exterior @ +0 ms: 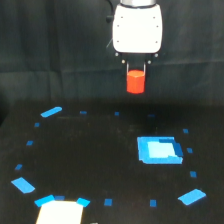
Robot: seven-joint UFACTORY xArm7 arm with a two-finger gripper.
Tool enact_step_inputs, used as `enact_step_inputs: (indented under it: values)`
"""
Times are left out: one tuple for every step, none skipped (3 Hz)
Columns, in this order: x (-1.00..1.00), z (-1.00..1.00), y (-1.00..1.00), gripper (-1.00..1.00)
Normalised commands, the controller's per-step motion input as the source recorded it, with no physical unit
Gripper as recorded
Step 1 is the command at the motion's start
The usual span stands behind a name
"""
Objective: Pick up the red object from the table
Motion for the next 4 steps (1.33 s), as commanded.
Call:
enact_step_inputs:
  values:
    - [-0.36, 0.15, -0.22, -1.00]
    - [-0.21, -0.45, -0.16, -1.00]
    - [0.38, -0.23, -0.60, -0.72]
    - [0.15, -0.25, -0.18, -0.65]
